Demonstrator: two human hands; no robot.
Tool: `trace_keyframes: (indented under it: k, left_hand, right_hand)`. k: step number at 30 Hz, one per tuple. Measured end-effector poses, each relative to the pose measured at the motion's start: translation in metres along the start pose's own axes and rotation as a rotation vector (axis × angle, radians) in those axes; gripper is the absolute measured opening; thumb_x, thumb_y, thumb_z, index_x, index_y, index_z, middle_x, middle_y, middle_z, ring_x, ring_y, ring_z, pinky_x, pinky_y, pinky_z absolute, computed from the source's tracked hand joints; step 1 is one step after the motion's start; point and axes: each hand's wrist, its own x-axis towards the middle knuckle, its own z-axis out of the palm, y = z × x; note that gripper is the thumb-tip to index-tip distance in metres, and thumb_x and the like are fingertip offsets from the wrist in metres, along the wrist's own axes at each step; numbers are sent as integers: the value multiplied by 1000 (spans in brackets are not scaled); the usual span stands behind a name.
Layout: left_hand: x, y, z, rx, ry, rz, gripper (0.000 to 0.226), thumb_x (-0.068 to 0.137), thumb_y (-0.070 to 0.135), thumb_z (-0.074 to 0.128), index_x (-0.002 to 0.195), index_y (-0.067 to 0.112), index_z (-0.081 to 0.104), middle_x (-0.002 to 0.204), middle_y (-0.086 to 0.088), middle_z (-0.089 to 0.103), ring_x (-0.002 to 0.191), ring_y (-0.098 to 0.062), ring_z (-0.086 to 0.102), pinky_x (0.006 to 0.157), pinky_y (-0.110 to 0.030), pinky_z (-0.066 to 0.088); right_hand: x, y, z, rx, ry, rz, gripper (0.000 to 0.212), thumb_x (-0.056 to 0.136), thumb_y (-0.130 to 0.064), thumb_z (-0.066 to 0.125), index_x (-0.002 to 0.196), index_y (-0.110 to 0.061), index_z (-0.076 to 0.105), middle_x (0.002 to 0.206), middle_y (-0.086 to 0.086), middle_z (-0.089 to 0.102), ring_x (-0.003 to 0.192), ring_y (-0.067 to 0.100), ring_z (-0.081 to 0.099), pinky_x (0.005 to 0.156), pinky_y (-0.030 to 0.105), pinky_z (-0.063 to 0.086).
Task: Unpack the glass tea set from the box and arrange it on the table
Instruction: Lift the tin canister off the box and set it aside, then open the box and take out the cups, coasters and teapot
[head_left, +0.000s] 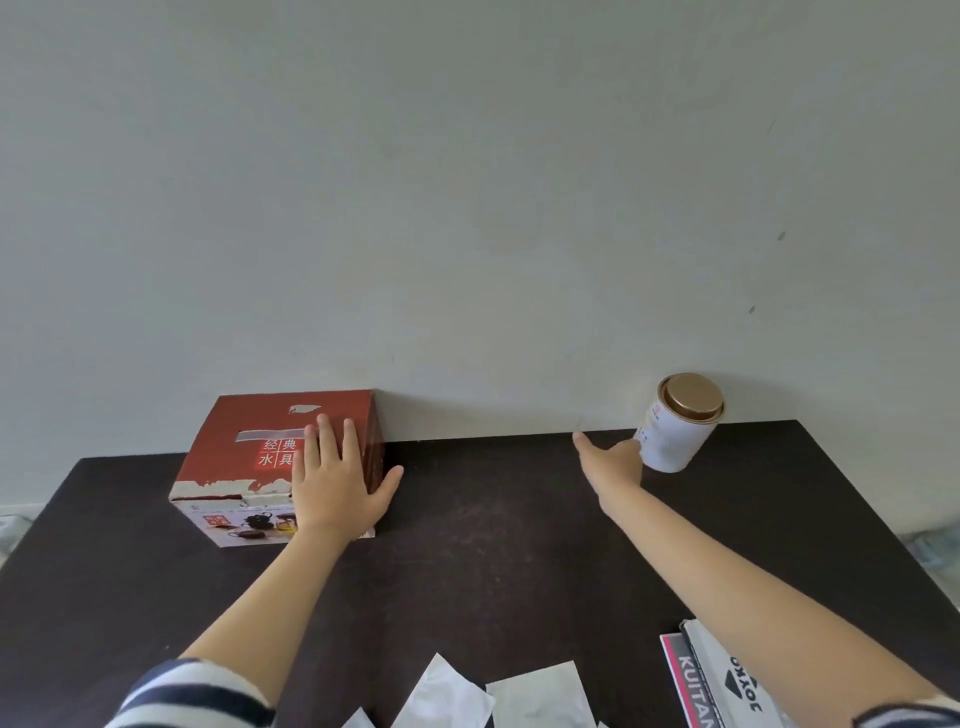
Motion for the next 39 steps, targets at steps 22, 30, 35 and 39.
trace_keyframes:
  k: [22, 30, 35, 39]
  left_hand:
    - [-17, -133, -22, -305, -163, -136, 65, 95, 58, 23, 151, 34, -1, 158, 2, -19, 144, -19, -22, 115, -52, -4]
    - [-17, -137, -17, -356, -123, -148, 57, 98, 51, 20, 151, 35, 7, 159, 3, -14, 145, -18, -17, 117, -52, -3]
    - [-18, -137, -20, -373, -137, -146, 64, 94, 59, 22, 151, 35, 4, 159, 3, -17, 145, -18, -20, 116, -51, -6]
    - [-21, -136, -23, -330, -153, -116, 85, 83, 71, 33, 151, 34, -2, 157, 2, -22, 144, -21, -23, 114, -50, -7]
  right_hand:
    - [-175, -14, 180, -556, -712, -1105, 42, 92, -26, 59, 132, -20, 49, 153, -3, 30, 145, 14, 14, 114, 40, 29]
    - [-182, -8, 188, -586, -634, -1155, 37, 85, -34, 65, 120, -23, 55, 150, 1, 29, 141, 20, 18, 111, 42, 34]
    - [-186, -10, 187, -690, -630, -1157, 43, 83, -39, 67, 121, -29, 51, 153, 1, 20, 143, 26, 10, 113, 45, 24]
    - [-183, -10, 185, -792, -653, -1209, 44, 85, -38, 65, 125, -33, 46, 157, 2, 11, 146, 28, 1, 116, 50, 14]
